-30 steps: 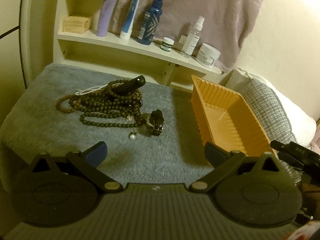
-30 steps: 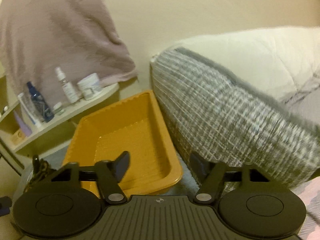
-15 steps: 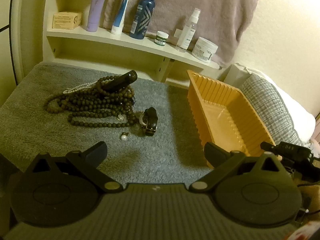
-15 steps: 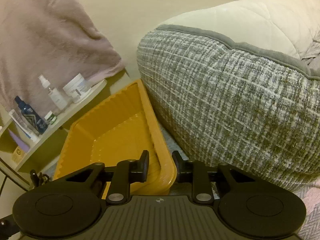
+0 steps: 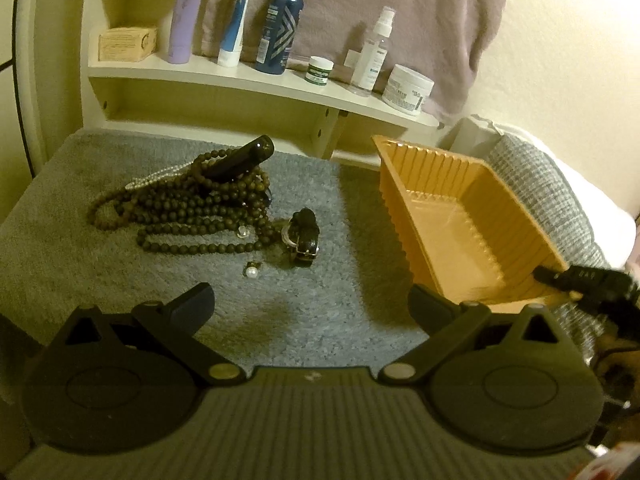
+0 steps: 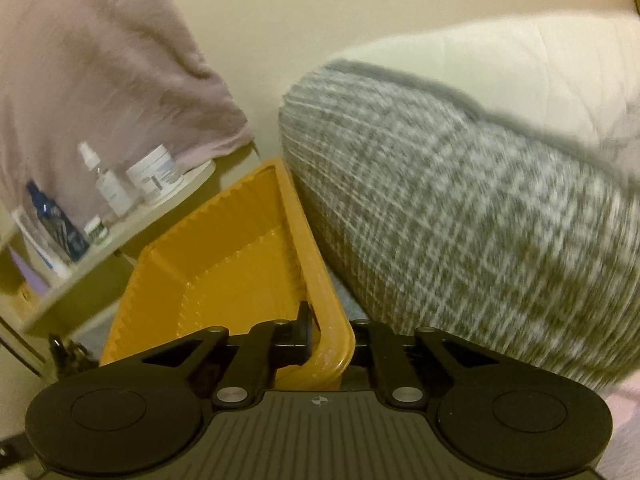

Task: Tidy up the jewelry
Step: 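Grasp the black-strap watch with the left gripper while the right gripper holds the tray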

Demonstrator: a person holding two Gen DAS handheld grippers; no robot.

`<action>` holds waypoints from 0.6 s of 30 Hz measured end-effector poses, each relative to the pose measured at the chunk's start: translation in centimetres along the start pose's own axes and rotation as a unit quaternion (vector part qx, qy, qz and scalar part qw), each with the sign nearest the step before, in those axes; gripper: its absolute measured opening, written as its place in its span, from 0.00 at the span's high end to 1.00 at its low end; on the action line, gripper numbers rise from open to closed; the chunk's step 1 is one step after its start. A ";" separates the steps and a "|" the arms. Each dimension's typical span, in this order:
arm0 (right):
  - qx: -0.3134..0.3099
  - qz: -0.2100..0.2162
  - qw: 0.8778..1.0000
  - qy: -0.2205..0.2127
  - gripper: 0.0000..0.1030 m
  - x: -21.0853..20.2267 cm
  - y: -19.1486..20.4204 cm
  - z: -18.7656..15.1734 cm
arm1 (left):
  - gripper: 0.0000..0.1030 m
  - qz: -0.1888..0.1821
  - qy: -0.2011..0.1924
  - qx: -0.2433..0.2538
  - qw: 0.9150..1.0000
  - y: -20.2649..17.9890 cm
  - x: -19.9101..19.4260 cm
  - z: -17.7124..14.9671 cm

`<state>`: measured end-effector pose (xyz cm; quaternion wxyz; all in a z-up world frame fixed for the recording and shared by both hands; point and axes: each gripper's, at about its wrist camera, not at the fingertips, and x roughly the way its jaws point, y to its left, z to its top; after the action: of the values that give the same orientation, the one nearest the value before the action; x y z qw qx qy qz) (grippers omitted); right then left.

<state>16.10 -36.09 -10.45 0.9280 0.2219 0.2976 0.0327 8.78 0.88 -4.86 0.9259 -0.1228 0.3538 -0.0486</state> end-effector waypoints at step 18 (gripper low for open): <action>-0.196 -0.059 0.978 -0.051 0.94 -2.5 7.5 -0.2 | 0.28 0.010 -0.019 0.140 0.990 -0.4 4.3 1.5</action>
<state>14.47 -29.80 -5.99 0.9676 0.0195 0.2504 0.0238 13.01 0.01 -6.49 0.9409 0.0105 0.3276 -0.0856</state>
